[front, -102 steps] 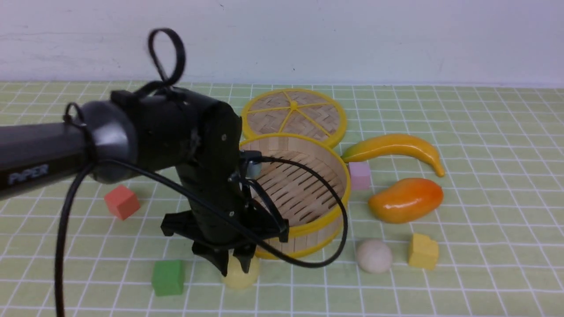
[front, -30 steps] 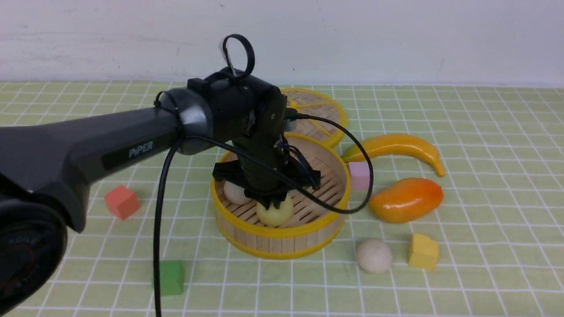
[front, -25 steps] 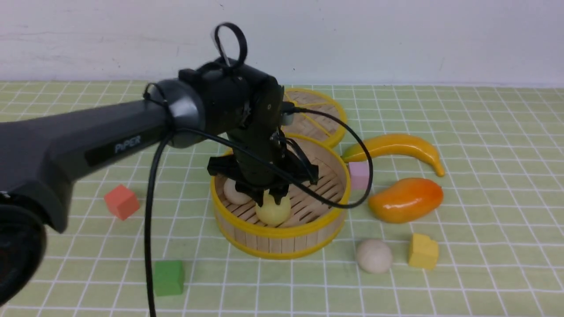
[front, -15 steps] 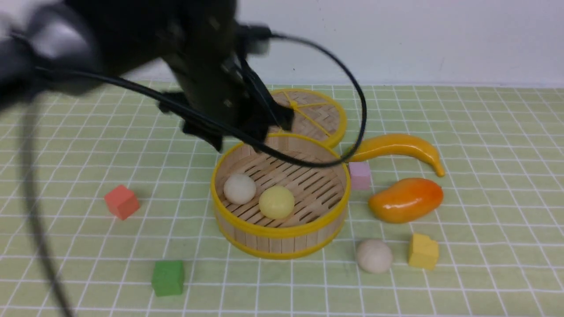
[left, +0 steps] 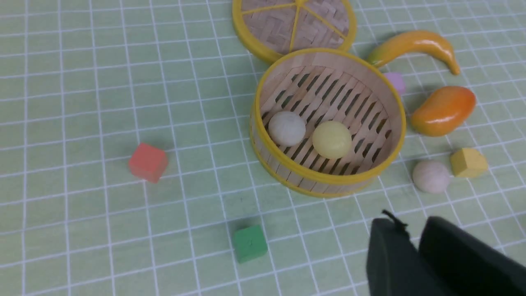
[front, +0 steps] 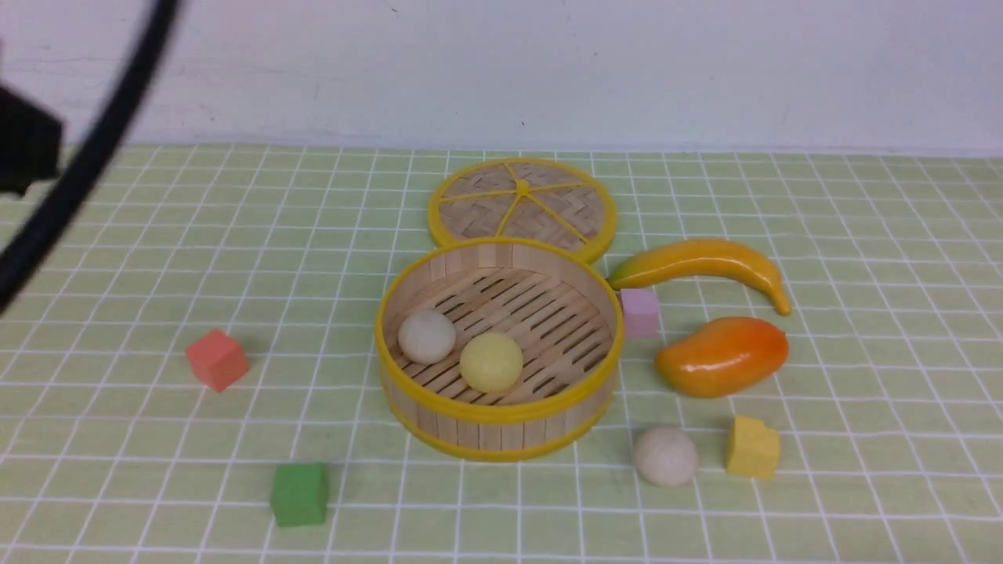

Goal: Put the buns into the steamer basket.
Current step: Use the right arm to grab a steamed stuffed bun

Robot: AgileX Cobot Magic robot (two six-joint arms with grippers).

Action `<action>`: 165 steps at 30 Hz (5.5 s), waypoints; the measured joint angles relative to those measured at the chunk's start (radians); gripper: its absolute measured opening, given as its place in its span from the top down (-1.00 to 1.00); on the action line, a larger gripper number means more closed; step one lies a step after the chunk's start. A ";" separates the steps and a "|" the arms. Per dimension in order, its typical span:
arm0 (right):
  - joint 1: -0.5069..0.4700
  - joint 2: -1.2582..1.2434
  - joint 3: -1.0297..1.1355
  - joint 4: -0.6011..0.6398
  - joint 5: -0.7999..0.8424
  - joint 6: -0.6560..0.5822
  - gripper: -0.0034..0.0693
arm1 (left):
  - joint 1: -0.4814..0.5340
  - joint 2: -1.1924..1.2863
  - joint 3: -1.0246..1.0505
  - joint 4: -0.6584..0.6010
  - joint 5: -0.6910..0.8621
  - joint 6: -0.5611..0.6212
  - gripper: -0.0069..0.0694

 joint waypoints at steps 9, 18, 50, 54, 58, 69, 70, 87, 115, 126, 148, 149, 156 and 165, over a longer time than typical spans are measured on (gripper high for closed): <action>0.000 0.000 0.000 0.000 0.000 0.003 0.25 | 0.000 -0.237 0.571 0.124 -0.376 0.007 0.85; 0.000 0.000 0.000 0.000 0.000 0.003 0.25 | 0.000 -0.235 0.698 0.110 -0.706 0.007 0.85; 0.000 0.000 0.000 0.001 0.000 0.003 0.25 | 0.000 -0.250 0.738 0.094 -0.866 -0.035 0.85; 0.000 0.000 0.000 0.000 0.000 0.003 0.25 | 0.043 -0.306 0.761 0.066 -0.947 -0.016 0.85; 0.000 0.000 0.000 0.000 0.000 0.003 0.25 | 0.175 -0.352 0.806 -0.016 -1.027 0.039 0.85; 0.000 0.000 0.000 0.000 0.000 0.001 0.25 | 0.472 -0.566 1.097 -0.052 -1.076 0.018 0.85; 0.000 0.000 0.000 0.000 0.000 0.001 0.25 | 0.488 -0.603 1.133 -0.056 -1.076 0.018 0.85; 0.000 0.000 0.000 0.000 0.000 0.000 0.25 | 0.565 -0.884 1.375 -0.176 -0.763 0.014 0.82; 0.000 0.000 0.000 0.000 0.000 0.001 0.25 | 0.565 -0.884 1.375 -0.178 -0.762 0.012 0.80; 0.000 0.000 0.001 -0.244 0.013 -0.001 0.25 | 0.565 -0.884 1.375 -0.178 -0.762 0.012 0.78; 0.000 0.000 0.009 -0.768 -0.168 -0.001 0.25 | 0.565 -0.884 1.375 -0.178 -0.762 0.011 0.72; 0.000 0.000 0.009 -0.788 -0.169 -0.001 0.25 | 0.565 -0.884 1.375 -0.179 -0.762 0.011 0.72; 0.000 0.000 0.009 -0.814 -0.274 0.208 0.25 | 0.565 -0.884 1.375 -0.179 -0.762 0.011 0.71; 0.000 0.000 0.009 -0.870 -0.397 0.814 0.25 | 0.565 -0.884 1.375 -0.179 -0.762 0.011 0.67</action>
